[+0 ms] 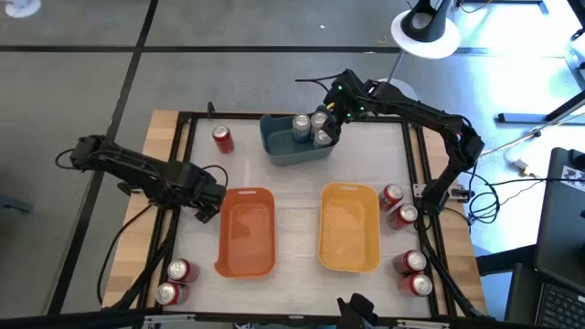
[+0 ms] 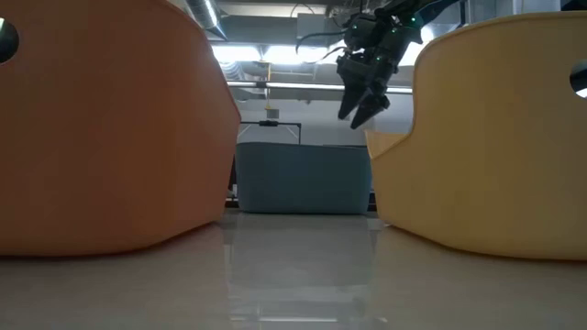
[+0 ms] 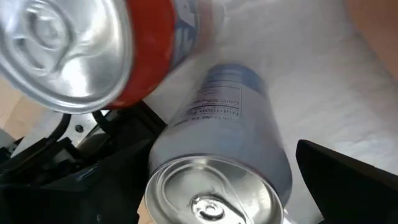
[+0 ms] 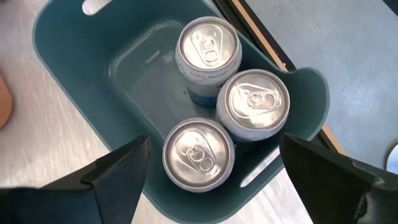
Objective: Sort soda cans
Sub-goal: Put the blue-white soda can into the green bin, then put the top left red-black soda can into the orange bin
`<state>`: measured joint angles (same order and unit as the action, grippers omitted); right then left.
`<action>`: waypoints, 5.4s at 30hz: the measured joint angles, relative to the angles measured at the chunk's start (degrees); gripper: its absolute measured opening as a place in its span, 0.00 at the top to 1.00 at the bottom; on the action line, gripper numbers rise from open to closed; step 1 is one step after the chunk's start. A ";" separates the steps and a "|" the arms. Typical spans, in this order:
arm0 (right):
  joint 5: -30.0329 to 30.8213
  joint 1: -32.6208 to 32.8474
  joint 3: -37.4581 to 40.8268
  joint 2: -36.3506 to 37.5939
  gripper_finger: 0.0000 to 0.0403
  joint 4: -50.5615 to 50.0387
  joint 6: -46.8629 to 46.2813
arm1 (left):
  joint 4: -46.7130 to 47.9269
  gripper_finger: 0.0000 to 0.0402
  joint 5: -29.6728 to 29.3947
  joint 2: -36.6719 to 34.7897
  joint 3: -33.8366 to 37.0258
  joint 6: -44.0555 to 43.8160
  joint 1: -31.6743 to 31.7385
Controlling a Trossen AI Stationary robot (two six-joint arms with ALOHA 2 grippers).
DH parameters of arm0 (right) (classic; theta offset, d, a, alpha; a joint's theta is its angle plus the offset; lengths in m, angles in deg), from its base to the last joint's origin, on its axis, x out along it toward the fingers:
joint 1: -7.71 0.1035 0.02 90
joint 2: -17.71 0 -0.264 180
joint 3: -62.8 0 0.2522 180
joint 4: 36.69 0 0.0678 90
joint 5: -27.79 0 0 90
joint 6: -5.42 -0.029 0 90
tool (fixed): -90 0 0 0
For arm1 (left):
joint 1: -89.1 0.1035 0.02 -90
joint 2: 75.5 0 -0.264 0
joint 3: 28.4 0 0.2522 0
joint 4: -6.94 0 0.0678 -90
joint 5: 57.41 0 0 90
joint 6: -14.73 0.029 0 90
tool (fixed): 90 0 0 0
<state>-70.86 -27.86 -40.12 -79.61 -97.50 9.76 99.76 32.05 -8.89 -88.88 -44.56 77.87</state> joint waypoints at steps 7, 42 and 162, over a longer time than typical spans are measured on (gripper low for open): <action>0.02 -0.02 0.00 0.00 0.12 0.55 0.01 | -0.18 0.06 1.44 -0.03 0.00 1.99 0.02; 0.02 0.00 0.00 0.00 0.12 0.55 0.41 | 10.57 0.28 -11.34 -0.60 -18.85 7.60 1.35; 0.68 2.58 0.00 -0.07 0.12 2.25 3.47 | -3.25 0.17 -18.84 18.00 -42.51 53.58 47.18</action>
<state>-70.17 -25.28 -40.12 -79.67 -95.24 13.23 96.50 13.21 9.11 -131.39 9.02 125.05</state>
